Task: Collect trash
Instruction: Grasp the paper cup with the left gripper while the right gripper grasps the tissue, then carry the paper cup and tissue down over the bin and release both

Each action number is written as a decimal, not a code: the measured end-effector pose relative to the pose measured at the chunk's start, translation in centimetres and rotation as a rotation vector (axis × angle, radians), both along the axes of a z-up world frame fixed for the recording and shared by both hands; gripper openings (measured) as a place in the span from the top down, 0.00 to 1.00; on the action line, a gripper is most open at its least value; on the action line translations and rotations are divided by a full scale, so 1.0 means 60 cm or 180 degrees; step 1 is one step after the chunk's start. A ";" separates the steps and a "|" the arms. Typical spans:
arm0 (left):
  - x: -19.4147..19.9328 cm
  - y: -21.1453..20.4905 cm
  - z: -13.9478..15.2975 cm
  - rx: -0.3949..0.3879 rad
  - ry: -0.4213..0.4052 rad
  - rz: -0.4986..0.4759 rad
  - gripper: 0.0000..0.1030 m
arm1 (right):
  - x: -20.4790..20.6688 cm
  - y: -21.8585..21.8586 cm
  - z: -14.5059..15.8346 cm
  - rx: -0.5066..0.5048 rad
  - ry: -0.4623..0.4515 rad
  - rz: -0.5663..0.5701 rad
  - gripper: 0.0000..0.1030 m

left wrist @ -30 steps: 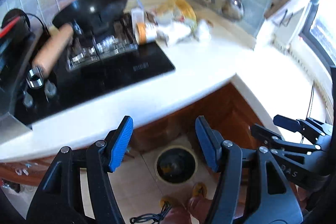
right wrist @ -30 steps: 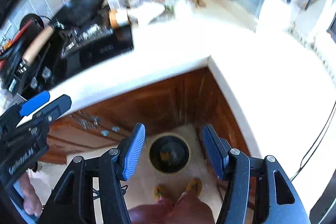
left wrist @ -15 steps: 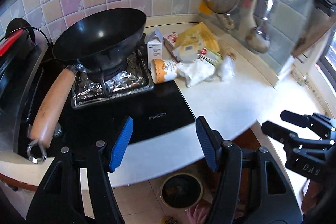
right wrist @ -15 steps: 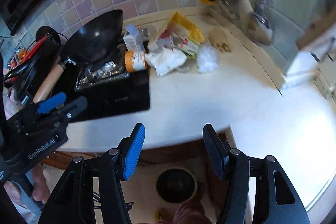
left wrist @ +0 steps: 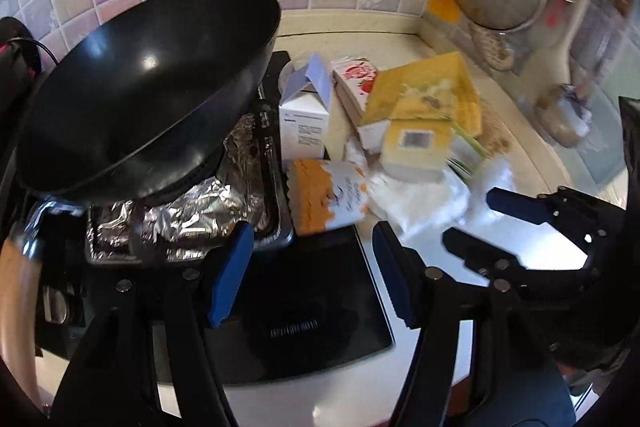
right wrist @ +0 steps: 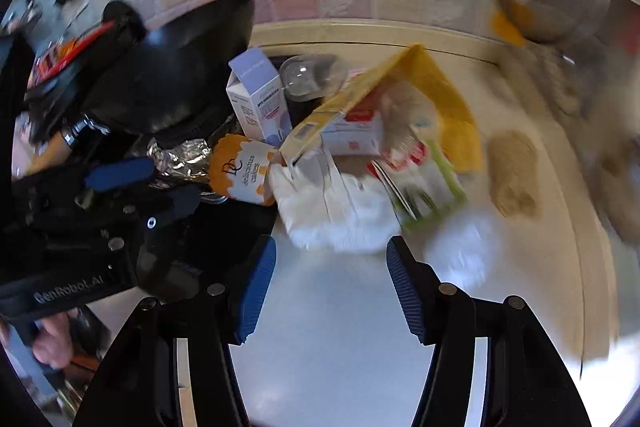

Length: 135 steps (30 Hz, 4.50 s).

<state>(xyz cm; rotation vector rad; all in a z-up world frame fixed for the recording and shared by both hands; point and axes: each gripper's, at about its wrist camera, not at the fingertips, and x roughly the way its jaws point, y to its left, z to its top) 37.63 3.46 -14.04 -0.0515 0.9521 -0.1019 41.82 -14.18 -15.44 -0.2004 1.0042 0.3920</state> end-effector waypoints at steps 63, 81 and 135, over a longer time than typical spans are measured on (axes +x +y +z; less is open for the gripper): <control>-0.327 -0.021 0.059 -0.0366 0.0015 -0.0830 1.00 | -0.391 -0.028 0.096 0.0504 -0.0079 -0.0517 0.75; -0.527 -0.012 -0.042 -0.0234 0.0448 -0.1217 1.00 | -0.638 -0.012 -0.016 0.0360 0.0387 -0.1070 0.75; -0.460 -0.044 -0.640 0.0019 0.1818 -0.0757 0.50 | -0.575 -0.092 -0.652 0.0260 0.1832 -0.1943 0.43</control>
